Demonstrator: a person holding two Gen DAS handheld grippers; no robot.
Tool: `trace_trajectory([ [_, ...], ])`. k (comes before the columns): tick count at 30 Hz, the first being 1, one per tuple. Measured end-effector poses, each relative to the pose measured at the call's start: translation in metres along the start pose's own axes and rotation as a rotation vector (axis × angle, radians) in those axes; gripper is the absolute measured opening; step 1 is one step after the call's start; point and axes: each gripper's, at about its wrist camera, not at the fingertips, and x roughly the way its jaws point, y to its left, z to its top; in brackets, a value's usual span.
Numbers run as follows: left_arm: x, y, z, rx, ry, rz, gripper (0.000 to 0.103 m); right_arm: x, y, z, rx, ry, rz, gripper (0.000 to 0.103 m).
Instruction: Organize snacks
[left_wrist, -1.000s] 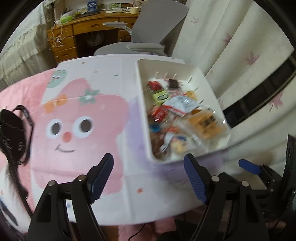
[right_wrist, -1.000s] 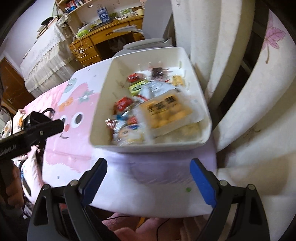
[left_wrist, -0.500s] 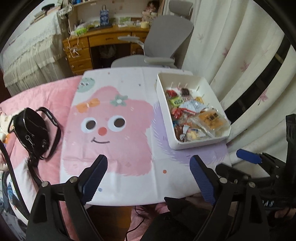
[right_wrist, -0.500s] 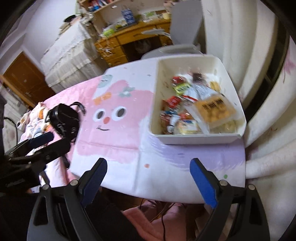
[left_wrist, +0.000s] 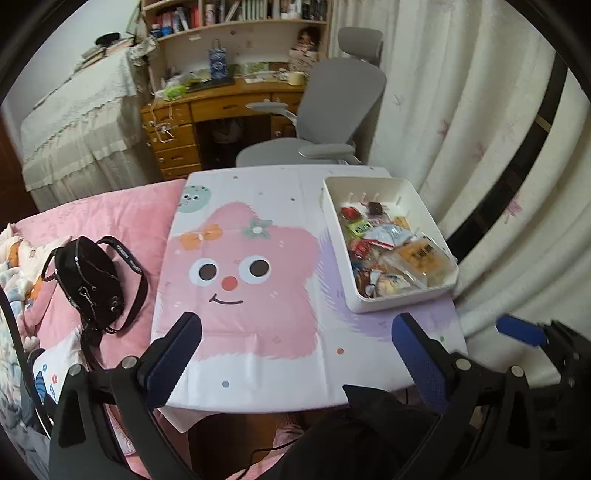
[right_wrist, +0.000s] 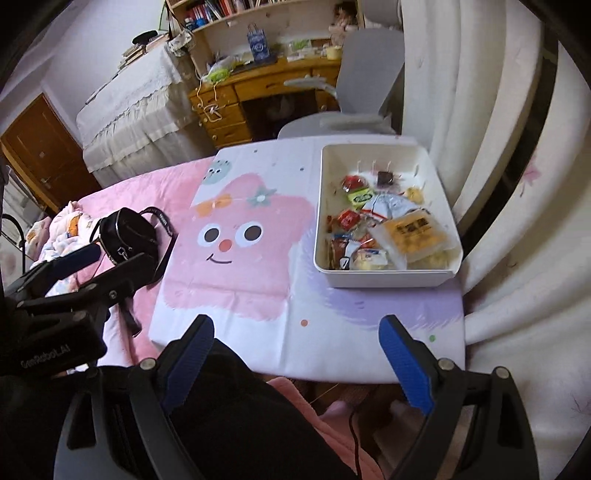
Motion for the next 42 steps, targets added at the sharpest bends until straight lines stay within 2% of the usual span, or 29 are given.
trace_trajectory([
  [5, 0.002, -0.005, 0.0, 0.006, -0.021, 0.024, 0.102, -0.005, -0.004, -0.002, 0.035, -0.046, -0.049, 0.101],
  [10, 0.008, -0.008, 0.0, -0.004, -0.033, 0.035, 0.102, -0.006, -0.003, -0.002, 0.018, -0.08, -0.087, 0.103],
  [23, 0.017, -0.013, 0.01, -0.021, -0.047, 0.065, 0.102, 0.003, -0.009, 0.013, -0.005, -0.092, -0.064, 0.103],
  [42, 0.031, -0.021, 0.018, -0.05, -0.003, 0.083, 0.102, 0.016, -0.026, 0.027, -0.015, -0.043, -0.033, 0.103],
])
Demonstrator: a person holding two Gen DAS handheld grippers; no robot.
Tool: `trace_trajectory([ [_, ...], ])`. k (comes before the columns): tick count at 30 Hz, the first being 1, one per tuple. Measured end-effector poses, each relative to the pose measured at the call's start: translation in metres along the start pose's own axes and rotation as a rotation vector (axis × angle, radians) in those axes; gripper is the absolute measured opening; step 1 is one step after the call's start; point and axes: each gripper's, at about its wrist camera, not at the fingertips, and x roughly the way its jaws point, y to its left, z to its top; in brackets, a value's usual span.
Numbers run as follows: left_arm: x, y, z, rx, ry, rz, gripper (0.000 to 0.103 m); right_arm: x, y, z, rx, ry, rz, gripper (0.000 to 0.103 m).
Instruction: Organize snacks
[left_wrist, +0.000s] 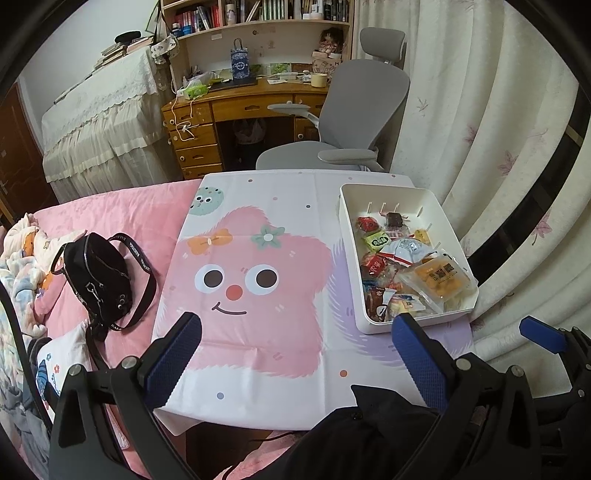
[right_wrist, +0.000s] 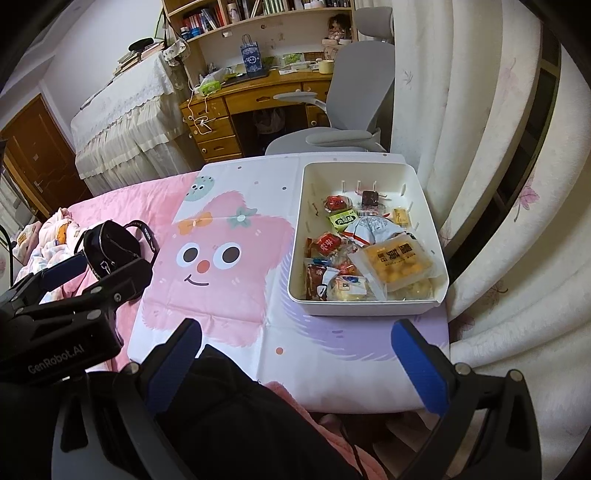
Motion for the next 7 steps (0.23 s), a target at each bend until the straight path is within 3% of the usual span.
trace_trajectory([
  [7, 0.0062, -0.0097, 0.0016, -0.009, 0.021, 0.019, 0.102, 0.0046, -0.0086, 0.0019, 0.001, 0.024, 0.02, 0.103],
])
